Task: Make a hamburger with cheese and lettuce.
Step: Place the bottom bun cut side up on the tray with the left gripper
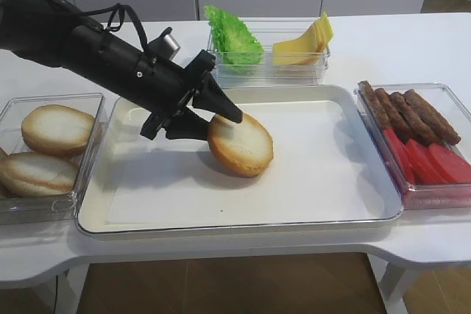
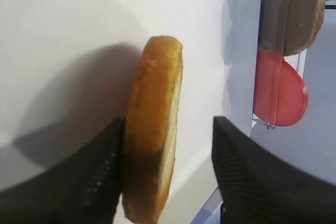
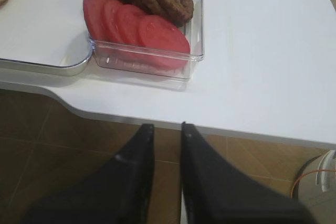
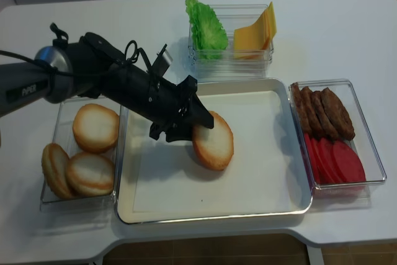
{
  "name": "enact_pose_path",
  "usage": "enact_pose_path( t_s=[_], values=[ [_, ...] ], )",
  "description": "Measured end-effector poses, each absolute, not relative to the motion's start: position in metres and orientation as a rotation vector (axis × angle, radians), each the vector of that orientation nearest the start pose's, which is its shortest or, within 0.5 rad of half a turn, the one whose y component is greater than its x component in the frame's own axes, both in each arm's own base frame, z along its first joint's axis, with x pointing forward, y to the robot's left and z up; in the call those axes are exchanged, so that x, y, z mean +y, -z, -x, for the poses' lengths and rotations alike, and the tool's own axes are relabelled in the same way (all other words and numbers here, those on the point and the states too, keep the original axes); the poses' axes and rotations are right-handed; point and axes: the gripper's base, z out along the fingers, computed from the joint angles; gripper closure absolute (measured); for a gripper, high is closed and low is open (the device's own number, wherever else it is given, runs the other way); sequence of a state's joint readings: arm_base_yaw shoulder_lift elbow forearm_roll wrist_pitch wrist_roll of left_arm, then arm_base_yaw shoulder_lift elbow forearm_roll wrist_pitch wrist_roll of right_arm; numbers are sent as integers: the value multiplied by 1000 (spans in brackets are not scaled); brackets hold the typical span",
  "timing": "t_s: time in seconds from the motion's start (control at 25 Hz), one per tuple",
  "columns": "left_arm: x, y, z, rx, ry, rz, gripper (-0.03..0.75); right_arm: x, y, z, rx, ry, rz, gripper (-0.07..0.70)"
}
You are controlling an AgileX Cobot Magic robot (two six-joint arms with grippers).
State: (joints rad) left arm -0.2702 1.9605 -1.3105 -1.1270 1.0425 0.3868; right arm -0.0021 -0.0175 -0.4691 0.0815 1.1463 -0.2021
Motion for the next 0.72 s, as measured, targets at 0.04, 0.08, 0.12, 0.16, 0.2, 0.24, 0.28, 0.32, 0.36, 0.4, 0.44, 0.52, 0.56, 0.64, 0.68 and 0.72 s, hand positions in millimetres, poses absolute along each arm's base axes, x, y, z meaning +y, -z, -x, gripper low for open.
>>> enact_pose_path(
  t_s=[0.04,0.08,0.12,0.16,0.2,0.24,0.28,0.32,0.36,0.4,0.44,0.52,0.56,0.64,0.68,0.72],
  values=[
    [-172,-201,-355,2773,1424,-32,308,7,-262,8,2129,20,221,497],
    [-172,-201,-355,2773,1424,-32,288,7,-262,8,2129,20,221,497],
    [-172,-201,-355,2773,1424,-32,273,7,-262,8,2129,20,221,497],
    [-172,-201,-355,2773,1424,-32,265,7,-262,8,2129,20,221,497],
    [-172,-201,-355,2773,1424,-32,258,7,-262,8,2129,20,221,497],
    [-172,-201,-355,2773,1424,-32,254,7,-262,8,2129,20,221,497],
    [-172,-201,-355,2773,1424,-32,251,7,-262,8,2129,20,221,497],
    [-172,-201,-355,2772,1422,-31,249,7,-262,8,2129,20,221,497],
    [-172,-201,-355,2773,1423,-28,246,7,-262,8,2129,20,221,497],
    [-172,-201,-355,2773,1421,-24,246,7,-262,8,2129,20,221,497],
    [-172,-201,-355,2773,1421,-19,244,7,-262,8,2129,20,221,497],
    [-171,-203,-355,2778,1392,-33,244,7,-262,8,2129,20,221,497],
    [-170,-205,-355,2783,1373,-41,244,7,-262,8,2129,20,221,497],
    [-168,-211,-356,2805,1306,-60,244,7,-262,8,2129,20,221,497],
    [-167,-213,-357,2816,1275,-73,244,7,-262,8,2129,20,221,497],
    [-166,-215,-358,2829,1253,-75,244,7,-262,8,2129,20,221,497]
  ],
)
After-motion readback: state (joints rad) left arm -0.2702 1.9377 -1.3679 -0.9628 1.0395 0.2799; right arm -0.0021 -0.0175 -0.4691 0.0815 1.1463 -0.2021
